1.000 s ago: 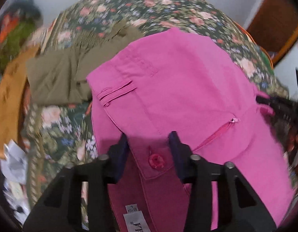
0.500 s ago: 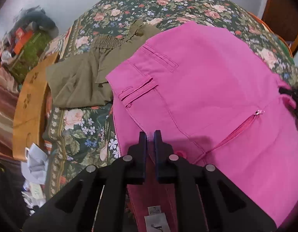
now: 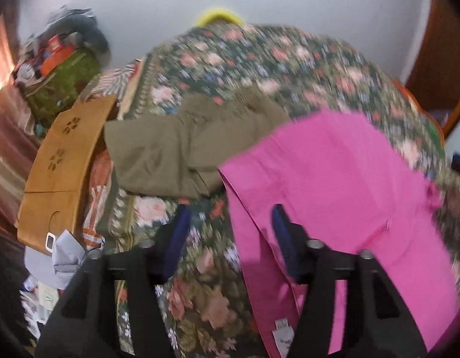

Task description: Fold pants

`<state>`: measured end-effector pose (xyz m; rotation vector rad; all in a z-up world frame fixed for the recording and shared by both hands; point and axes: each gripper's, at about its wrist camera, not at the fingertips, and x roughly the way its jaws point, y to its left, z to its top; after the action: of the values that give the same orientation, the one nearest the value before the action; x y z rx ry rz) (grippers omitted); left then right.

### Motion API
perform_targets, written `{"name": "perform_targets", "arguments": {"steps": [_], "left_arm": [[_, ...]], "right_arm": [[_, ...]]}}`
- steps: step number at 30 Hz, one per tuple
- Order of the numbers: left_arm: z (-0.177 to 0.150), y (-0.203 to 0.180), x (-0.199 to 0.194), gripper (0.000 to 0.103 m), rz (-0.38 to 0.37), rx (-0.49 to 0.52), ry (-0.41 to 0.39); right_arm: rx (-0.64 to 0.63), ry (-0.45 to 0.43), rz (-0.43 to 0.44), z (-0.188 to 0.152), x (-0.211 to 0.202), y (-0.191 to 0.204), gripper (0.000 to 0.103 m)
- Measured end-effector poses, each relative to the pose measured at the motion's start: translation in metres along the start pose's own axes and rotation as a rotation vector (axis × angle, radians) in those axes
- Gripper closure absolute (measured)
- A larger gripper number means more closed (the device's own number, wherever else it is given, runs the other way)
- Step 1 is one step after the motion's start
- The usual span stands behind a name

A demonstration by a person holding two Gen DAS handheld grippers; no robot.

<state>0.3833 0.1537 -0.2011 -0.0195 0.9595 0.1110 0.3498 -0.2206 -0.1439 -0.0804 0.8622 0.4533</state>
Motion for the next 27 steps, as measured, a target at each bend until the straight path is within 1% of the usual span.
{"name": "perform_targets", "arguments": {"steps": [1, 2, 3, 4, 6, 7, 10, 15, 17, 22, 25, 27], "left_arm": [[0.005, 0.006, -0.001, 0.033, -0.002, -0.019, -0.018], [0.009, 0.009, -0.002, 0.033, 0.002, -0.029, -0.029], [0.013, 0.013, -0.001, 0.031, 0.013, -0.038, -0.038], [0.019, 0.016, 0.002, 0.027, 0.034, -0.043, -0.044], [0.026, 0.02, 0.009, 0.021, 0.059, -0.041, -0.048], [0.029, 0.021, 0.013, 0.021, 0.065, -0.037, -0.046], [0.035, 0.02, 0.031, 0.021, 0.062, -0.022, -0.016], [0.04, 0.013, 0.065, 0.021, 0.025, -0.012, 0.044], [0.041, 0.012, 0.079, 0.021, 0.004, -0.022, 0.078], [0.041, 0.012, 0.113, 0.021, -0.031, -0.072, 0.15], [0.039, 0.011, 0.125, 0.021, -0.042, -0.096, 0.169], [0.039, 0.009, 0.128, 0.021, -0.052, -0.097, 0.171]], "right_arm": [[0.0, -0.012, 0.005, 0.005, 0.0, 0.002, 0.053], [0.006, -0.03, 0.014, 0.011, -0.001, 0.004, 0.044], [0.015, -0.048, 0.022, 0.017, 0.0, 0.006, 0.038], [0.023, -0.063, 0.024, 0.022, 0.002, 0.007, 0.036], [0.029, -0.071, 0.032, 0.034, 0.011, 0.011, 0.027], [0.03, -0.068, 0.033, 0.038, 0.016, 0.013, 0.025], [0.026, -0.05, 0.037, 0.051, 0.039, 0.016, 0.025], [0.075, 0.029, 0.072, 0.062, 0.09, 0.014, 0.025], [0.104, 0.067, 0.09, 0.063, 0.108, 0.011, 0.025], [0.164, 0.125, 0.088, 0.07, 0.149, 0.003, 0.025], [0.195, 0.16, 0.087, 0.073, 0.171, -0.003, 0.025], [0.181, 0.185, 0.079, 0.075, 0.184, -0.003, 0.031]]}}
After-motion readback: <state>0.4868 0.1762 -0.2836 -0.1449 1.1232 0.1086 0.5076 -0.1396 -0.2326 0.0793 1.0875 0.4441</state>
